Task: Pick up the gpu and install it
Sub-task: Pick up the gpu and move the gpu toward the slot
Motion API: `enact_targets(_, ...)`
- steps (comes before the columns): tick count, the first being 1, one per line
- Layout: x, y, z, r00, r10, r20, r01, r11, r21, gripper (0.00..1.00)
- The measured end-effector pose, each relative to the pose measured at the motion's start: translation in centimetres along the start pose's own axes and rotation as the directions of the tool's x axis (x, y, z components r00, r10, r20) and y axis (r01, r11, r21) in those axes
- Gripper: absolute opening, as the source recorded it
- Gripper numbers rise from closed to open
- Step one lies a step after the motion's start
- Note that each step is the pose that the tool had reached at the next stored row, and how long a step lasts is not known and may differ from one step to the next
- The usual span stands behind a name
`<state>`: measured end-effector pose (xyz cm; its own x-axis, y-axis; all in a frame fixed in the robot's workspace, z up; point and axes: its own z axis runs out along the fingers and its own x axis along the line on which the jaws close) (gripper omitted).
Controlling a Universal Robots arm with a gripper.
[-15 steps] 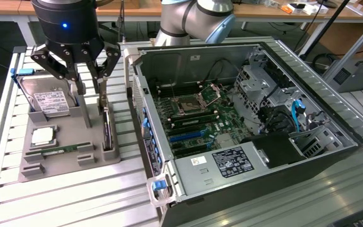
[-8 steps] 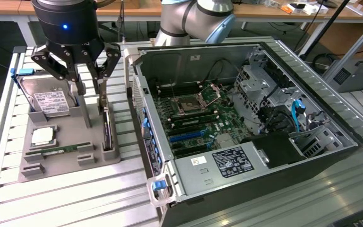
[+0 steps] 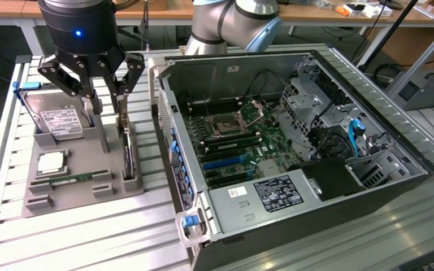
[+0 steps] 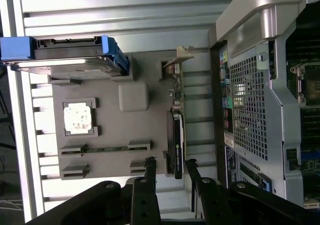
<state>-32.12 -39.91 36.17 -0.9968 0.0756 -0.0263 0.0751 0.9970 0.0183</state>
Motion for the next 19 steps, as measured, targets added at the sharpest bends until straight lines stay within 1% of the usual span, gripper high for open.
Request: enact_targets(19,0.01,-0.01,0.38,1.0,0.0,0.0001,0.0,1.0,0.0,0.36)
